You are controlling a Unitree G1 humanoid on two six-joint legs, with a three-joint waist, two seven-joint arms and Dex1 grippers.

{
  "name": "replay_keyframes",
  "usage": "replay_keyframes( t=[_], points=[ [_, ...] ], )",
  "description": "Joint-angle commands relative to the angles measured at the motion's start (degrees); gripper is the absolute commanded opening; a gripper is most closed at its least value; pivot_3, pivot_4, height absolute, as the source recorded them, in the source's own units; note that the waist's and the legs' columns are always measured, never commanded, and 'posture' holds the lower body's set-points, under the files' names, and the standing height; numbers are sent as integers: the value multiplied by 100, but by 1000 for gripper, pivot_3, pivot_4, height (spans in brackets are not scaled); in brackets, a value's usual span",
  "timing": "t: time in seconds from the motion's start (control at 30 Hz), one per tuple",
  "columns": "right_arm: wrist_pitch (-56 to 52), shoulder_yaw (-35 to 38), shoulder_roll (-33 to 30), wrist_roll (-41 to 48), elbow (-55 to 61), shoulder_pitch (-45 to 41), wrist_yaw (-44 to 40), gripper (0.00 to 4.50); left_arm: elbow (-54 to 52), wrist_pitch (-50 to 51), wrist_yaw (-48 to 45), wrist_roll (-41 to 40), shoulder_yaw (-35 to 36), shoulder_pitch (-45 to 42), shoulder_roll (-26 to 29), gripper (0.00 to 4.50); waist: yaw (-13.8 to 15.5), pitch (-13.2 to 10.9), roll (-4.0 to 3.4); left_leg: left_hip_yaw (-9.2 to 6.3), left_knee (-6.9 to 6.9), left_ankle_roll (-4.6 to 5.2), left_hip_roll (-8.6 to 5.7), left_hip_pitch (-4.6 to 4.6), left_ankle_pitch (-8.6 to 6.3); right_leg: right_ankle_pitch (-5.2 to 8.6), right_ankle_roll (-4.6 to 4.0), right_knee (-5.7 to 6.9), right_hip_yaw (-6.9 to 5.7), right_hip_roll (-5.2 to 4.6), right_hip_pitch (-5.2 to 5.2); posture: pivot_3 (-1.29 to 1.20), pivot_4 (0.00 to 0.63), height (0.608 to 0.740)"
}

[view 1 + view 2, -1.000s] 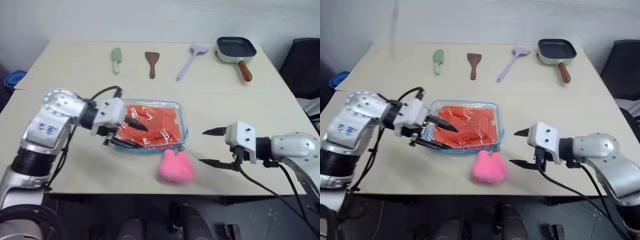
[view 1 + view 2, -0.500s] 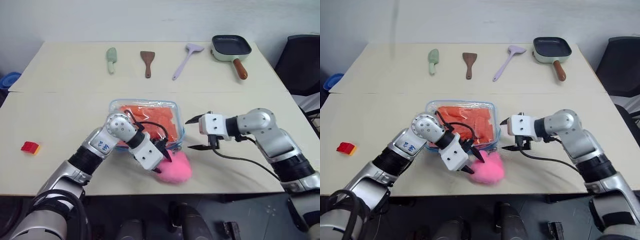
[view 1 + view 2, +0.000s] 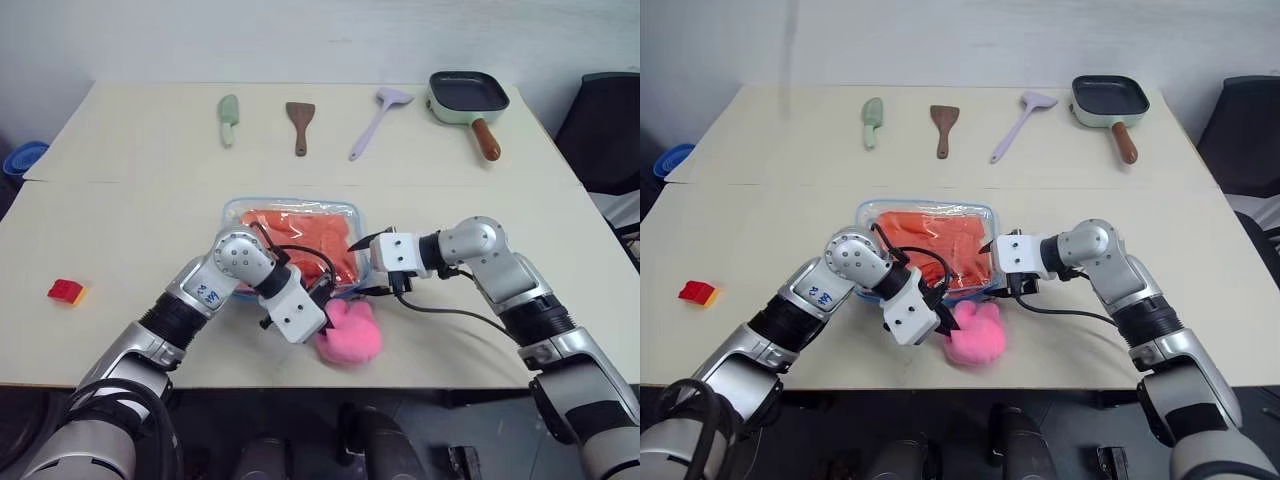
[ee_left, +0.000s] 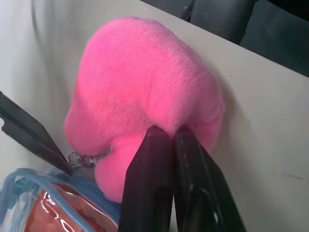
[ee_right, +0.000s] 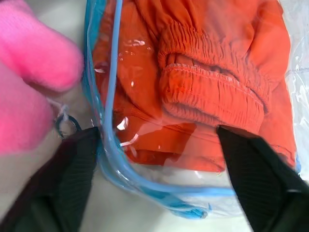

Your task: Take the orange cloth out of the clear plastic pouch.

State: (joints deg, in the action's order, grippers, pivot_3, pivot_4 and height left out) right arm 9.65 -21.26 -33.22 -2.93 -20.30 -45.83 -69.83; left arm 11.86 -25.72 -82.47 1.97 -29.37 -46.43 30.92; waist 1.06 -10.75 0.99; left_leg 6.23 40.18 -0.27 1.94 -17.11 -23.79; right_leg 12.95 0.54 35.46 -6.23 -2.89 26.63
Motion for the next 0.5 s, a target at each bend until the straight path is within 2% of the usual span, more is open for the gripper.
replay_keyframes(
  t=[0.03, 0.27, 0.5],
  points=[
    [219, 47, 25, 14, 14, -138, -109, 2479, -184, 81, 31, 1, 44, 94, 72, 0, -4, 0, 0, 0, 0, 0, 0, 0, 0, 0, 0, 0, 0, 0, 0, 0, 150, 740],
    [367, 88, -33, -29, -71, -186, -261, 20, -296, 209, 229, 117, 176, 315, 329, 0, -38, 0, 0, -5, 0, 0, 3, 2, 0, 1, -2, 2, -1, -1, 0, 0, 150, 740],
    [369, 185, -164, 4, -74, -213, -398, 20, -456, 512, 381, 11, 593, 727, 944, 0, -121, 0, 0, -32, -2, 0, 6, 4, 0, 4, -6, 7, -7, -7, 1, 0, 150, 740]
  ],
)
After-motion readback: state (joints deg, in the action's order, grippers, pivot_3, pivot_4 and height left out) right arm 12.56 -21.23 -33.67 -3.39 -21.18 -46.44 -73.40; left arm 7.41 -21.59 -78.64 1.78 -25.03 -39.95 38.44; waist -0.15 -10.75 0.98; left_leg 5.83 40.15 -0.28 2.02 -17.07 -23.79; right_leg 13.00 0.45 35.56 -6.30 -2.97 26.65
